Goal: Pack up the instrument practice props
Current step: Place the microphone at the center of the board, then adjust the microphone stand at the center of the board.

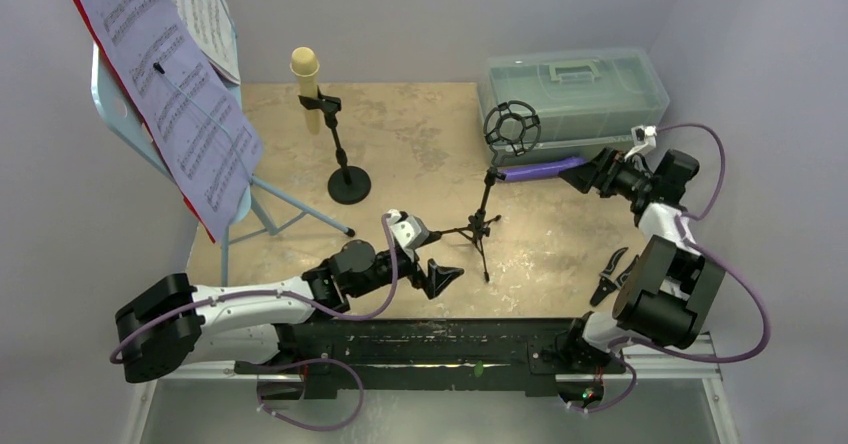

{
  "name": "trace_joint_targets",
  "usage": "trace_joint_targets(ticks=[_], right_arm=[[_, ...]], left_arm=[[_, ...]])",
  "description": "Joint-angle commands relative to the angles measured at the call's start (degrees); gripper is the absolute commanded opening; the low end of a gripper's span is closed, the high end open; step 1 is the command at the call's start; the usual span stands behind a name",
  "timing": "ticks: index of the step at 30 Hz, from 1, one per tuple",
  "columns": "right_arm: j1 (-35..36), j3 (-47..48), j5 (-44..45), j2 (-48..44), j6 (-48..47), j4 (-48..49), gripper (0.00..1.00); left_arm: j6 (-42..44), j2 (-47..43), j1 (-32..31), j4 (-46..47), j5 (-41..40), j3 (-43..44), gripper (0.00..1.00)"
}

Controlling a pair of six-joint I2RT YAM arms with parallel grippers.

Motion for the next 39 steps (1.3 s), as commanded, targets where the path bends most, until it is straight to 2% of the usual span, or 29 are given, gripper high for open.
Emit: trace_joint_targets(ticks=[1, 2, 8, 11, 12, 15, 18, 19, 21, 24, 27, 32, 35, 39], right_arm=[[-0.2, 11.3, -13.1, -0.6, -37.9, -38.9, 0.99], [-0.2, 12.9, -13.7, -0.4, -45.0, -48.6, 0.99], [-0.2, 17.9, -18.7, -1.2, -93.5, -89.8, 0.99], [-0.2, 17.5, -18.9, -4.5, -96.1, -91.8, 0.99], [-0.2, 17.0, -18.9, -6.2, -94.8, -90.2, 0.99], [-0.2, 14.3, -18.1, -12.4, -81.3, -77.4, 0.99], [-0.2, 7.3, -10.8, -22.2, -52.5, -50.5, 0.99], [-0.2, 4.3, -6.7, -25.8, -44.7, -40.6, 0.99], [-0.2, -0.7, -2.9, -32.3, -33.4, -28.0, 0.99], [-0.2, -2.6, -8.4, -37.0, -31.8, -25.9, 0.99], [-0.2, -2.0, -12.1, -37.4, -36.1, -31.2, 0.99], [-0.2, -1.6, -10.1, -37.3, -39.4, -33.4, 0.99], [-0.2, -1.0, -9.9, -36.6, -41.9, -35.7, 0.99], [-0.2, -0.8, -9.4, -36.6, -43.2, -36.6, 0.99]], left_arm=[[8.6, -2.7, 0.2, 10.5, 1.4, -1.7, 0.95], [9.5, -2.7, 0.2, 11.8, 0.9, -1.7, 0.95], [12.1, 0.9, 0.2, 15.6, -1.4, 1.5, 0.95], [13.3, 4.1, 0.5, 17.6, -1.7, 3.7, 0.95], [13.4, 5.3, 0.9, 18.6, -1.5, 4.3, 0.95], [11.1, 9.1, 3.1, 21.2, 1.0, 6.5, 0.95], [7.4, 12.3, 5.8, 24.6, 5.5, 8.1, 0.94], [6.4, 13.2, 6.6, 25.6, 6.8, 8.6, 0.94], [4.8, 14.8, 7.5, 26.7, 8.6, 10.0, 0.93], [3.0, 16.9, 8.4, 25.7, 10.8, 12.2, 0.91], [2.6, 18.9, 9.3, 24.2, 12.8, 14.2, 0.86], [8.5, 21.8, 10.9, 21.8, 18.0, 17.7, 0.76], [13.5, 24.3, 12.6, 18.0, 21.2, 20.9, 0.67], [13.8, 28.7, 16.1, 18.3, 28.8, 24.5, 0.56]])
